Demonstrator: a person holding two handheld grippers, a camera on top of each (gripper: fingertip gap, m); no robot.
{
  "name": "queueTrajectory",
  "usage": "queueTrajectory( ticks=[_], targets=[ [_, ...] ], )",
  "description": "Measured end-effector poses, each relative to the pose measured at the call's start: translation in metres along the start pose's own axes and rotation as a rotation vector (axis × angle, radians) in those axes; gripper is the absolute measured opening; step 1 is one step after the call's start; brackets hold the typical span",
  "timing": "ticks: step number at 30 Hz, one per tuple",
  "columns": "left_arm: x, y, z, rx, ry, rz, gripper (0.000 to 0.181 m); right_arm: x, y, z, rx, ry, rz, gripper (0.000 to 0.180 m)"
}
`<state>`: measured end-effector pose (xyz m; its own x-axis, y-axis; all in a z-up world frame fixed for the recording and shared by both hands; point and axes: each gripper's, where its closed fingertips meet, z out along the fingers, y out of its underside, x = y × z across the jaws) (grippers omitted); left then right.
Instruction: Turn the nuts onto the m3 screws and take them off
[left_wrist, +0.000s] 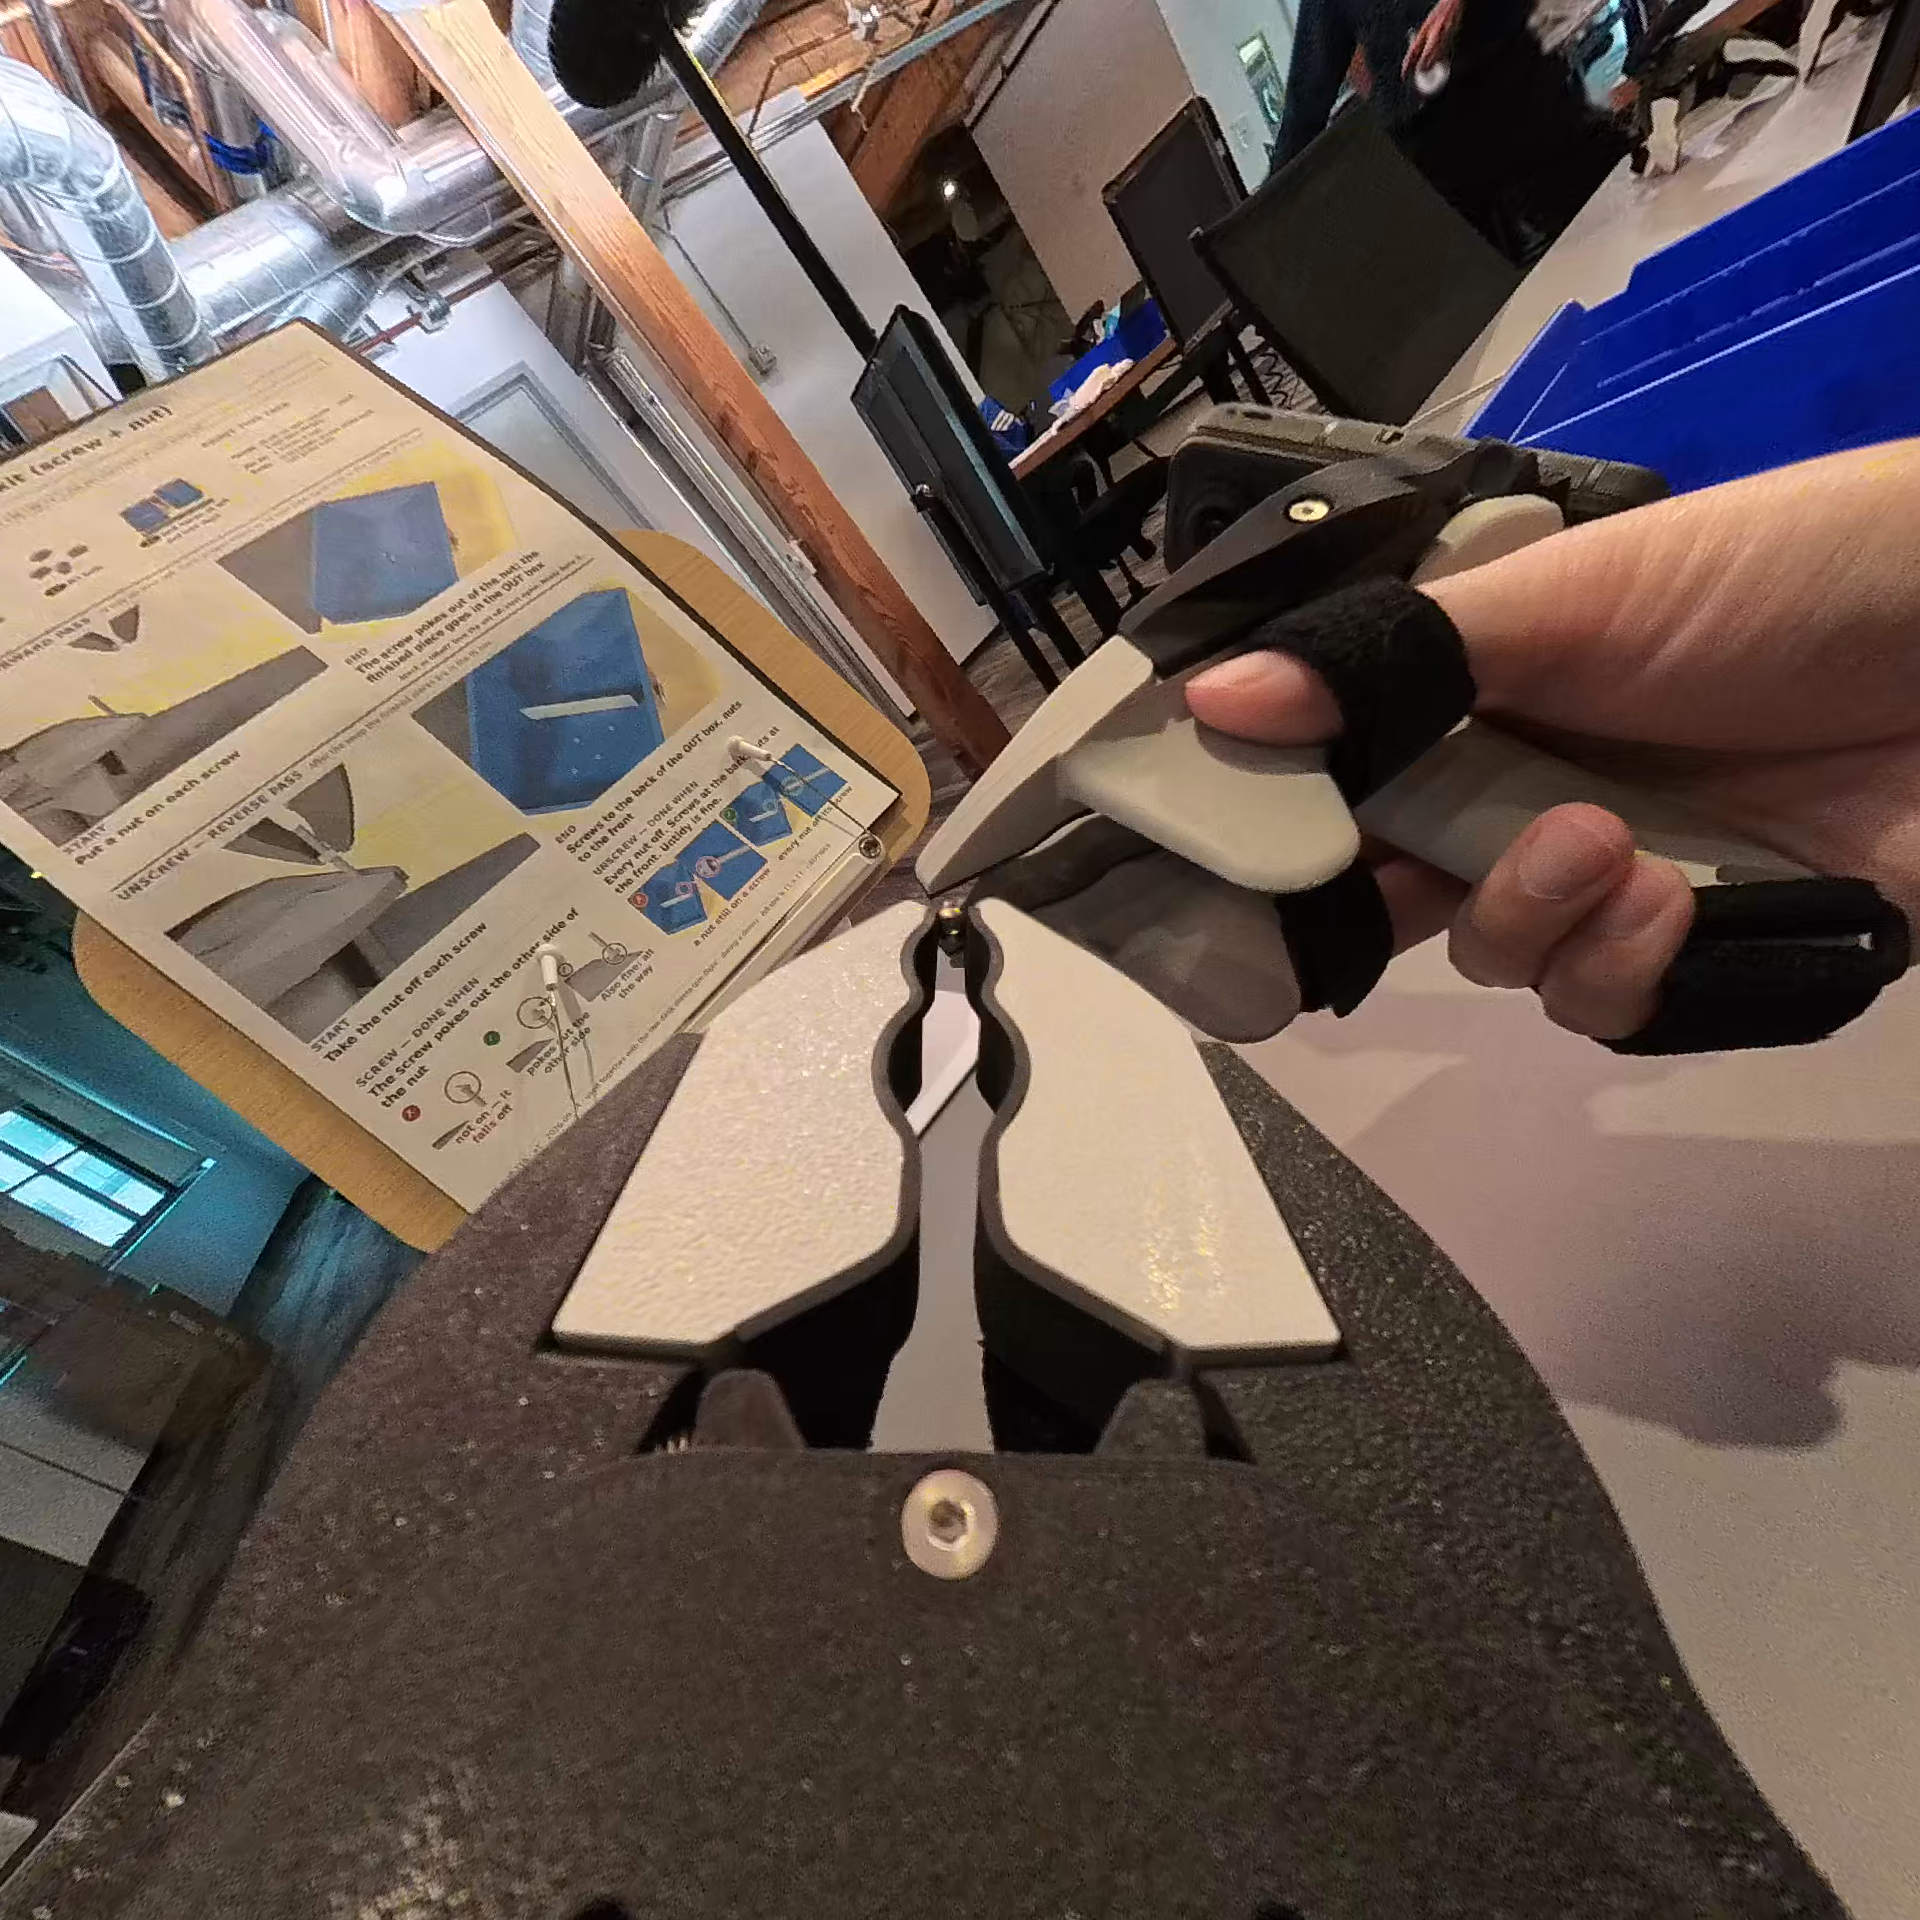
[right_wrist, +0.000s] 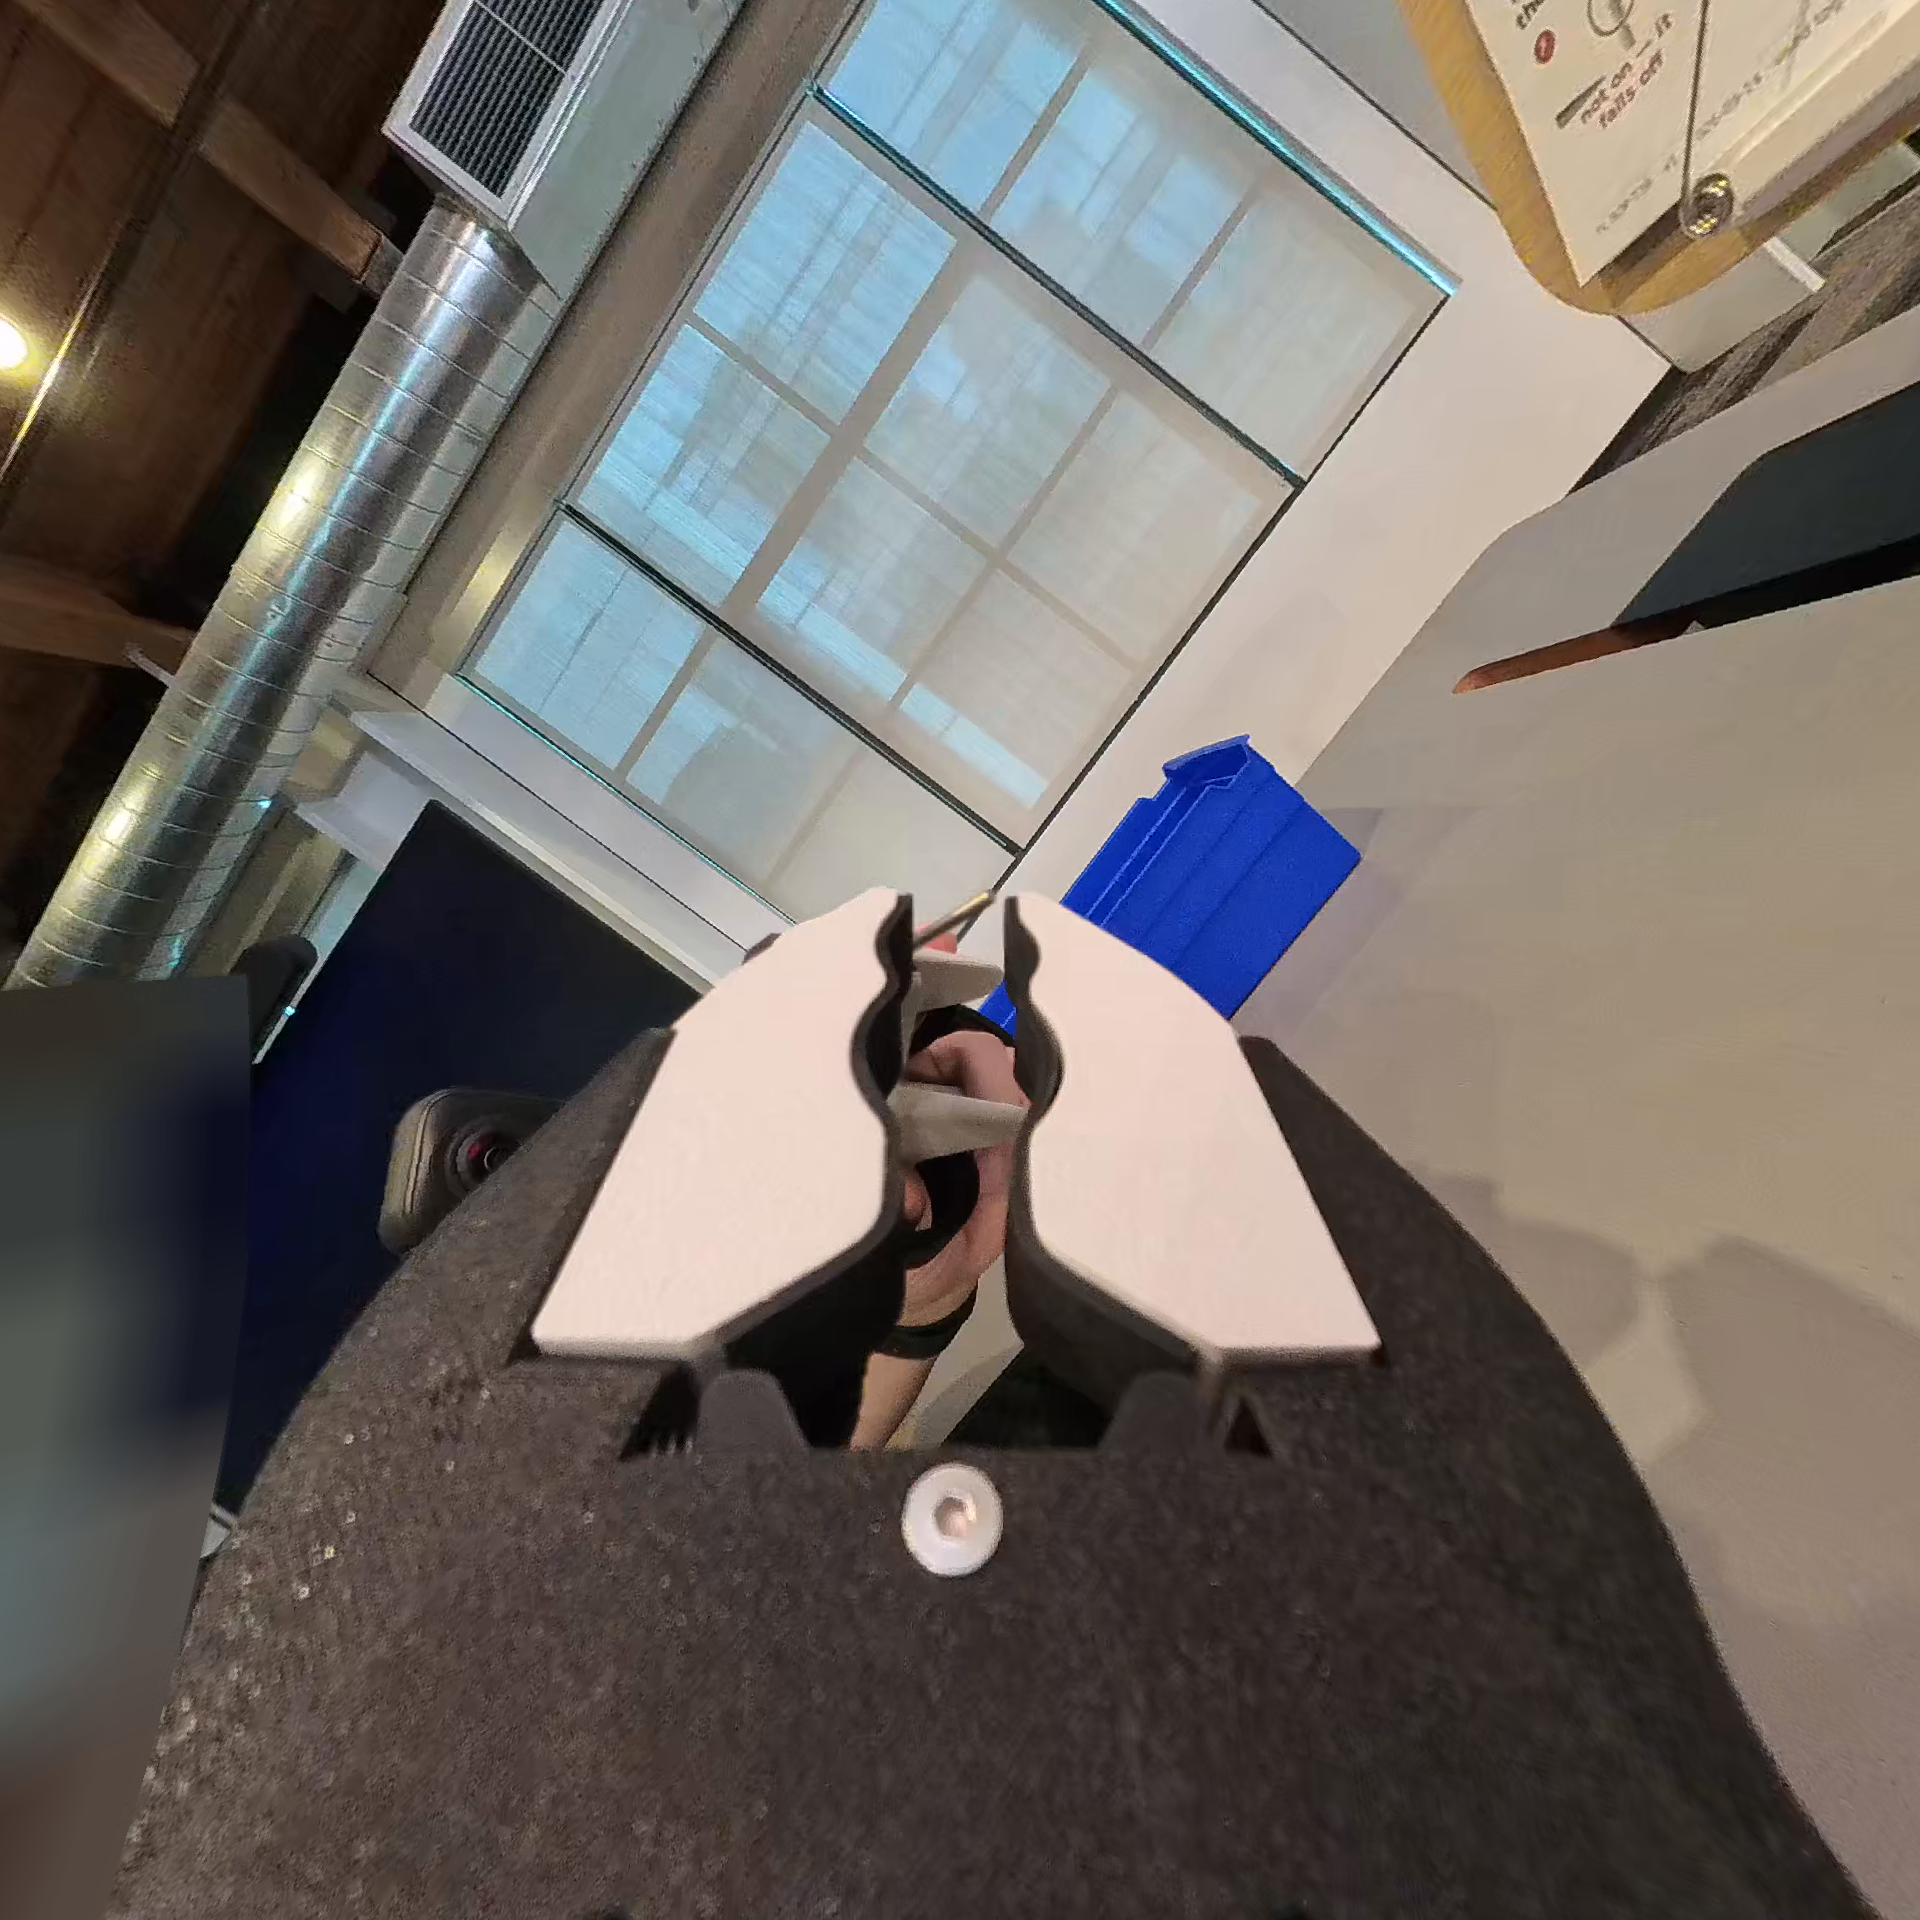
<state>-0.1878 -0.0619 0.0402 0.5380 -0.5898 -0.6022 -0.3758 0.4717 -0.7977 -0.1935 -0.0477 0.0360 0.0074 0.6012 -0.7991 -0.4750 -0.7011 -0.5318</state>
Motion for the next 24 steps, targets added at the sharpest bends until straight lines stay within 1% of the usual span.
queueTrajectory(
  ticks=[3, 10, 17, 24],
  targets=[
    [0.002, -0.002, 0.000, 0.011, 0.006, -0.007, 0.004, -0.003, -0.003, -0.002, 0.019, -0.023, 0.003, 0.007],
    [0.003, 0.002, 0.001, -0.008, 0.003, -0.007, 0.004, -0.011, -0.009, -0.006, 0.033, -0.077, 0.002, 0.003],
    [0.004, 0.004, 0.003, -0.017, 0.012, -0.058, 0.005, -0.017, -0.009, -0.006, 0.011, -0.062, -0.146, 0.002],
    [0.007, 0.004, 0.004, -0.037, 0.037, -0.124, 0.005, -0.020, -0.008, -0.007, -0.040, -0.021, -0.344, 0.002]
  ],
)
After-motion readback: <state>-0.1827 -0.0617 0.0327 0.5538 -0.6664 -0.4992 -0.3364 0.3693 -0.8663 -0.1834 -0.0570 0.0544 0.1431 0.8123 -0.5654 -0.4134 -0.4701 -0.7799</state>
